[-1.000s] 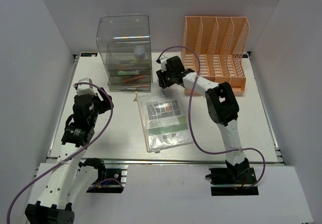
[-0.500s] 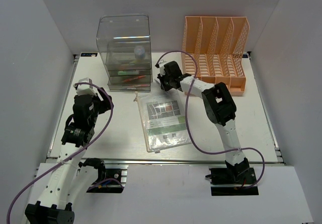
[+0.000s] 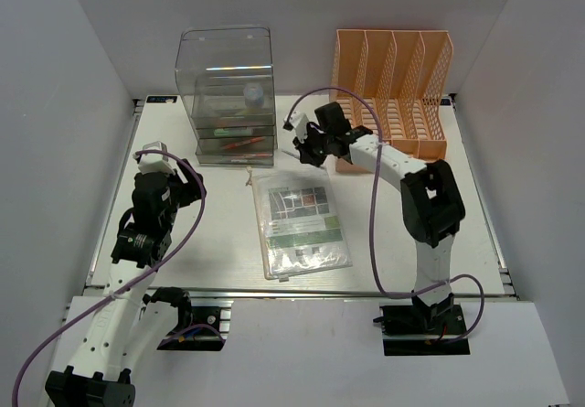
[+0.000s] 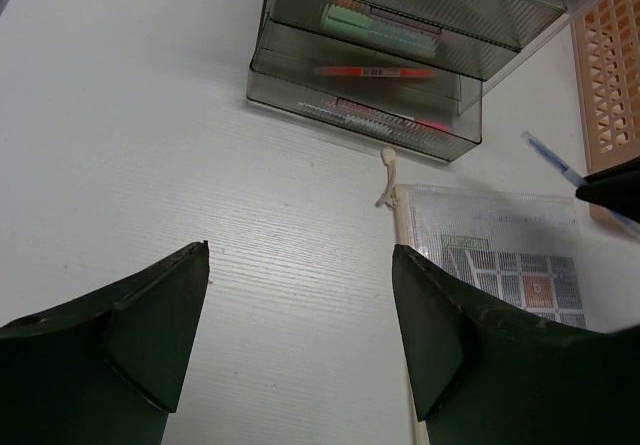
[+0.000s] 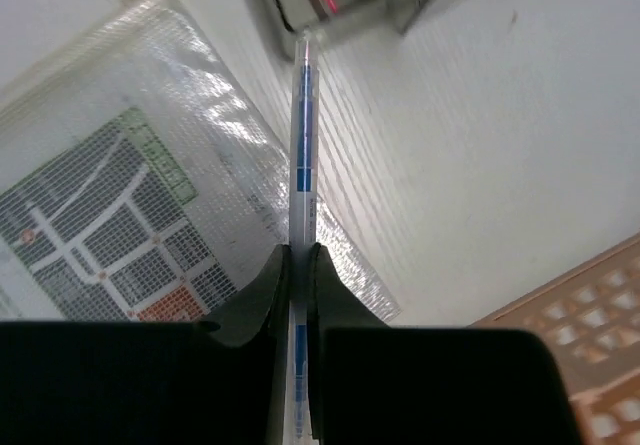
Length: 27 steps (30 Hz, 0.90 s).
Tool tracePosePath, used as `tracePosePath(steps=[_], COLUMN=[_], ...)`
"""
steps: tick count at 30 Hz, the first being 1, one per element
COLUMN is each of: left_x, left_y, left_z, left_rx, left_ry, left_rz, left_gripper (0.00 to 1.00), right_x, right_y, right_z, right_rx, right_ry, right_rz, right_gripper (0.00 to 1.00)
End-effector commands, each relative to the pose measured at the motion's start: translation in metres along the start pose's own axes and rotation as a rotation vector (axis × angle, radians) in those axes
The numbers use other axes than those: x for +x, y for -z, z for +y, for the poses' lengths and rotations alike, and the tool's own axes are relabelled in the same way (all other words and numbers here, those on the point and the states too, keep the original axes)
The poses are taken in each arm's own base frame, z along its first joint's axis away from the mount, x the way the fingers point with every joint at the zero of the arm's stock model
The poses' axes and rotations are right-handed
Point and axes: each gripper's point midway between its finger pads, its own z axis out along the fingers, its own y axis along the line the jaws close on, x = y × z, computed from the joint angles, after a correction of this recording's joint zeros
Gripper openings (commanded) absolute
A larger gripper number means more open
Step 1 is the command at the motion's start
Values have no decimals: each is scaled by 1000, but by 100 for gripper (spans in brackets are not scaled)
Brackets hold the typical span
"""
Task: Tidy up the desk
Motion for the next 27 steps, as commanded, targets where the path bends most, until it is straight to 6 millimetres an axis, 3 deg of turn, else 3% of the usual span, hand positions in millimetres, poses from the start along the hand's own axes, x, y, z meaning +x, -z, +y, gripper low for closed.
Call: tracePosePath(steps=[1, 6, 10, 13, 14, 15, 17, 21, 27], left_x=[-2, 0, 1, 2, 3, 3, 2, 3, 3], left_y=[1, 0, -1, -2, -2, -3, -3, -3, -4], left_z=[2, 3, 4, 4, 5, 5, 5, 4, 3], left_rx=[0, -8, -16, -18, -19, -21, -21, -16, -12], left_ry=[5, 3, 1, 0, -2, -4, -2, -3, -3], left_rz=[-17, -10, -3, -1, 1, 1, 1, 2, 3], left_gripper=[84, 83, 83, 84, 83, 83, 83, 83, 83], right_x=[-29, -51, -85, -106, -124, -121, -144, -155, -149], right_y=[27, 8, -17, -38, -42, -53, -56, -74, -92], right_z=[35, 39, 44, 40, 39, 36, 29, 24, 25], right_rx=[-198, -166, -113, -29, 19, 31, 103, 214, 267], right_ry=[375, 649, 795, 850, 857, 845, 829, 854, 830], right_rz=[-43, -88, -148, -175, -221, -213, -254, -281, -277], right_gripper=[0, 0, 0, 0, 0, 0, 0, 0, 0])
